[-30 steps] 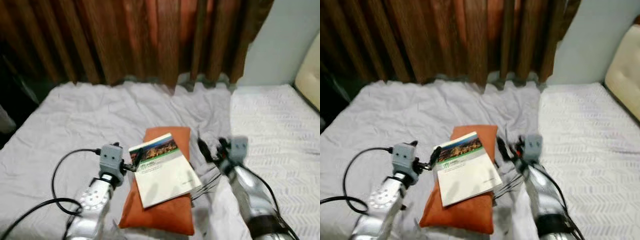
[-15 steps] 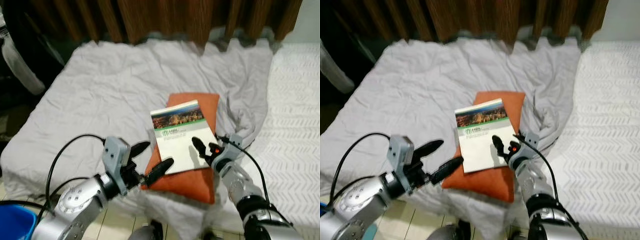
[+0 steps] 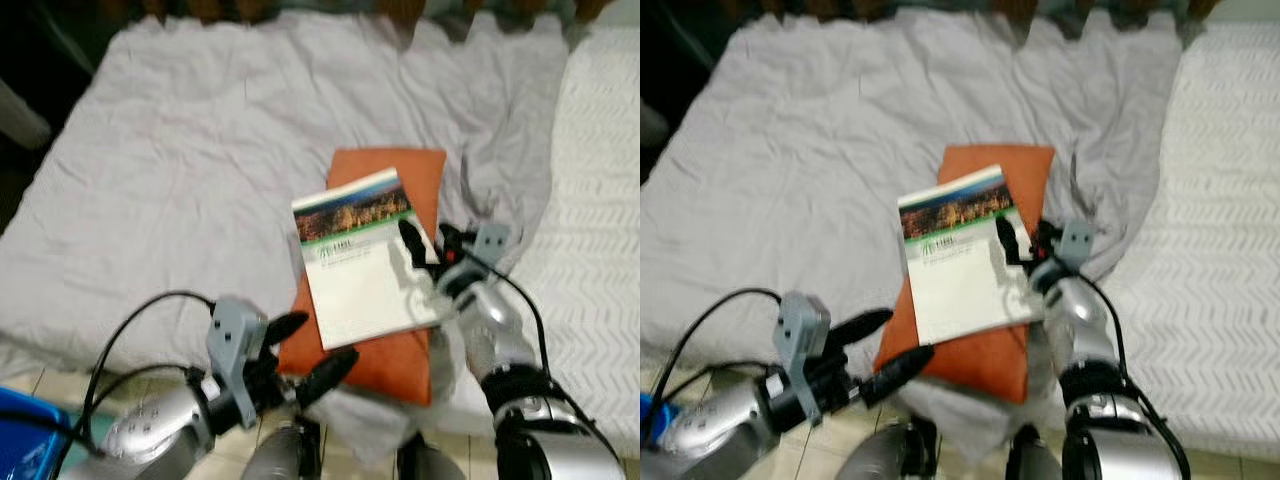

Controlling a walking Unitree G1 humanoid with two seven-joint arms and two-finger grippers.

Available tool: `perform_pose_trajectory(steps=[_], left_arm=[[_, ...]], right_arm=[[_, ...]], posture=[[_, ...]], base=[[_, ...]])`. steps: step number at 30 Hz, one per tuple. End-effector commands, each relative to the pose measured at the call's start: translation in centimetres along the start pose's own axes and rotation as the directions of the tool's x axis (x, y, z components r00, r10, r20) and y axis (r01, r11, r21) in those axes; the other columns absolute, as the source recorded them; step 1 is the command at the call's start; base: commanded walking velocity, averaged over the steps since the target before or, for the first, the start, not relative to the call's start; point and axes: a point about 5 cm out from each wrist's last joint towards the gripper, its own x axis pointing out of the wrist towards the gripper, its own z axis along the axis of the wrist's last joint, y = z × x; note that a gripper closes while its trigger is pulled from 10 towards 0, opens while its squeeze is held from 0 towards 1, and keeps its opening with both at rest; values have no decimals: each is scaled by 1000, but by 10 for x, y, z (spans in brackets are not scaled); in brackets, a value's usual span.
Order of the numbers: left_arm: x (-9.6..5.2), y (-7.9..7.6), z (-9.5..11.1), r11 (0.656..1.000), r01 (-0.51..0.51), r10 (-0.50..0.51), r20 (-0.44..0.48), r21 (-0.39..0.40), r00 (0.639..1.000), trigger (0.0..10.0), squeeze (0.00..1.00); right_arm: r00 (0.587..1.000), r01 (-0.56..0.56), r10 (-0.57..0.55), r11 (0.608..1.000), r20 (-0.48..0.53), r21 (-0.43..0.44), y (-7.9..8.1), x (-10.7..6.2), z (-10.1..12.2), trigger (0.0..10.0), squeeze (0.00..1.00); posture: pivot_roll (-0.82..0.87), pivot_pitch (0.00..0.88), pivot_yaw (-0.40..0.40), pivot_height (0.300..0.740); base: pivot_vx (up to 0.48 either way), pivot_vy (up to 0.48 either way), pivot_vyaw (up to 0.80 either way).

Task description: Clean up the room

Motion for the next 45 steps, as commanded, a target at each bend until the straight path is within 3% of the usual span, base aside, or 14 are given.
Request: perform_pose_trajectory(steps=[1, 4, 7, 9, 11, 13, 17, 27, 35, 36, 37, 38, 39, 45], left_arm=[[-3, -10, -3, 999, 36, -36, -24, -8, 999, 10000, 0], [-8, -10, -10, 999, 50, -50, -76, 5, 996, 10000, 0], [-22, 4, -14, 996, 46, -33, -163, 72, 986, 10000, 0], [-24, 5, -14, 995, 46, -31, -174, 84, 984, 10000, 0], [-27, 10, -13, 995, 23, -5, -176, 101, 984, 10000, 0], [-27, 10, -12, 995, 18, 0, -175, 103, 985, 10000, 0], [-26, 12, -11, 994, 13, 5, -166, 108, 986, 10000, 0], [-26, 14, -12, 994, 13, 5, -160, 107, 987, 10000, 0], [-24, 4, -13, 994, 73, -60, -158, 78, 986, 10000, 0], [-24, 4, -14, 994, 70, -56, -166, 84, 985, 10000, 0], [-23, 5, -14, 994, 67, -51, -170, 88, 984, 10000, 0], [-23, 7, -15, 994, 52, -33, -178, 101, 984, 10000, 0], [-23, 10, -16, 993, 32, -11, -185, 115, 983, 10000, 0], [-22, 24, -17, 982, -77, 109, -185, 173, 977, 10000, 0]], right_arm=[[999, 23, -23, 1000, -24, 8, -7, -7, -8, 10000, 0], [996, 80, -80, 997, -51, 14, -20, -12, -12, 10000, 0], [986, 152, -146, 986, -75, 76, -36, -18, -13, 10000, 0], [985, 163, -156, 982, -78, 91, -38, -19, -13, 10000, 0], [976, 205, -186, 962, -115, 179, -49, -25, -18, 10000, 0], [974, 212, -189, 955, -128, 208, -51, -27, -20, 10000, 0], [974, 201, -158, 934, -161, 297, -50, -27, -25, 10000, 0], [970, 167, -109, 948, -219, 270, -44, -29, -35, 10000, 0], [964, 95, 1, 932, -265, 349, -32, -27, -43, 10000, 0], [962, 97, 4, 930, -271, 355, -31, -27, -44, 9059, 0], [961, 99, 3, 928, -276, 358, -31, -27, -44, 9059, 0], [960, 104, 0, 930, -282, 353, -32, -27, -45, 745, 0], [958, 107, -3, 931, -286, 348, -32, -28, -46, 0, 0], [956, 99, 8, 931, -292, 351, -31, -27, -45, 0, 0]], posture=[[176, 445, 128, 740], [180, 440, 124, 740], [178, 438, 121, 740], [178, 438, 121, 740], [180, 438, 118, 740], [181, 437, 118, 740], [181, 434, 116, 740], [174, 423, 113, 740], [168, 419, 108, 740], [168, 418, 106, 740], [168, 418, 106, 740], [168, 419, 104, 740], [170, 418, 103, 740], [170, 418, 100, 740]], base=[[0, 0, 0], [0, 0, 0], [0, 0, 0], [0, 0, 0], [0, 0, 0], [0, 0, 0], [0, 0, 0], [0, 0, 0], [0, 0, 0], [0, 0, 0], [0, 0, 0], [0, 0, 0], [0, 0, 0], [0, 0, 0]])
